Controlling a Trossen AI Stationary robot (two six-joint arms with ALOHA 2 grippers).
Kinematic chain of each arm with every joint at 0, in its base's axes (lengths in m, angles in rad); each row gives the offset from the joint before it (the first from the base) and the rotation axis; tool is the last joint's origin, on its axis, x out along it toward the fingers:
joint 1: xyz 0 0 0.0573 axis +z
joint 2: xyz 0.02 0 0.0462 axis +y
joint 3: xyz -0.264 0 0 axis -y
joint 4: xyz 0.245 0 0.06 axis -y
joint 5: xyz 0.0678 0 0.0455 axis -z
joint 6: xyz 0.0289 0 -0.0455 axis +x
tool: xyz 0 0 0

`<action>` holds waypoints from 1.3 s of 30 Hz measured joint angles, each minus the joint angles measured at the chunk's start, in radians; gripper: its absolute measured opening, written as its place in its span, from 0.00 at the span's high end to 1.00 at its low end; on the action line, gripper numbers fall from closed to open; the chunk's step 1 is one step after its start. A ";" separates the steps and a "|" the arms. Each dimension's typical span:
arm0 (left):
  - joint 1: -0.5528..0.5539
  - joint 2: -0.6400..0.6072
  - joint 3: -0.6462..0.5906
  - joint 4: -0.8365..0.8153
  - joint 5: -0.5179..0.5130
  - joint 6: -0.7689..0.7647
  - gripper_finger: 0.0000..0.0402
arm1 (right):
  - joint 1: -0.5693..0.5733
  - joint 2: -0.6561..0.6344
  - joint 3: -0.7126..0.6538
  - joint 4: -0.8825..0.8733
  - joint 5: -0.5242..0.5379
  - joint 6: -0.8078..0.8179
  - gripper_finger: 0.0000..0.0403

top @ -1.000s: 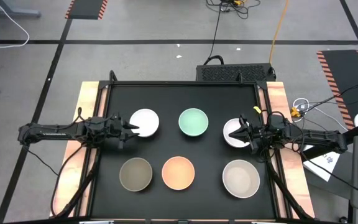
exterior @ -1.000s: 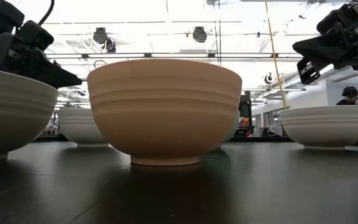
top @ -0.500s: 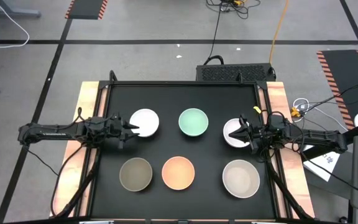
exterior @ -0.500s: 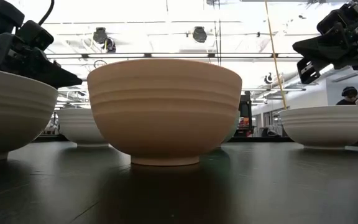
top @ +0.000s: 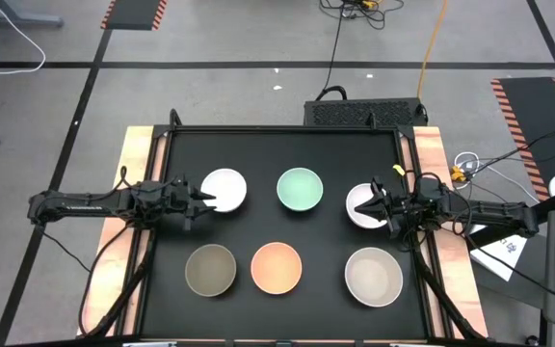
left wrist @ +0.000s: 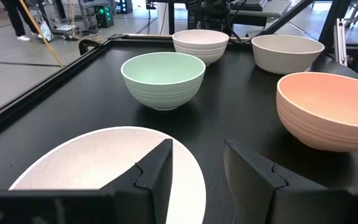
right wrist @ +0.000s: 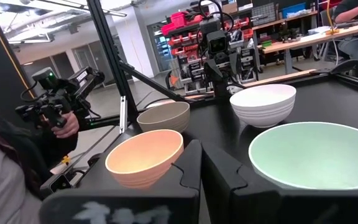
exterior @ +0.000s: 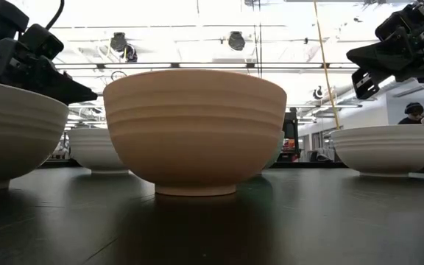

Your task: Nest bowls inside each other

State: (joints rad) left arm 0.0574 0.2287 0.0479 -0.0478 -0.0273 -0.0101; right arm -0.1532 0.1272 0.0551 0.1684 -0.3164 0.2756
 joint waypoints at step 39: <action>0.002 0.000 0.147 0.297 -0.187 0.162 0.45 | -0.196 0.150 0.285 -0.274 0.286 -0.061 0.37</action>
State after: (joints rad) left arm 0.0597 0.2291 0.1947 0.2493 -0.2147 0.1516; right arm -0.3489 0.2773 0.3404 -0.1053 -0.0305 0.2148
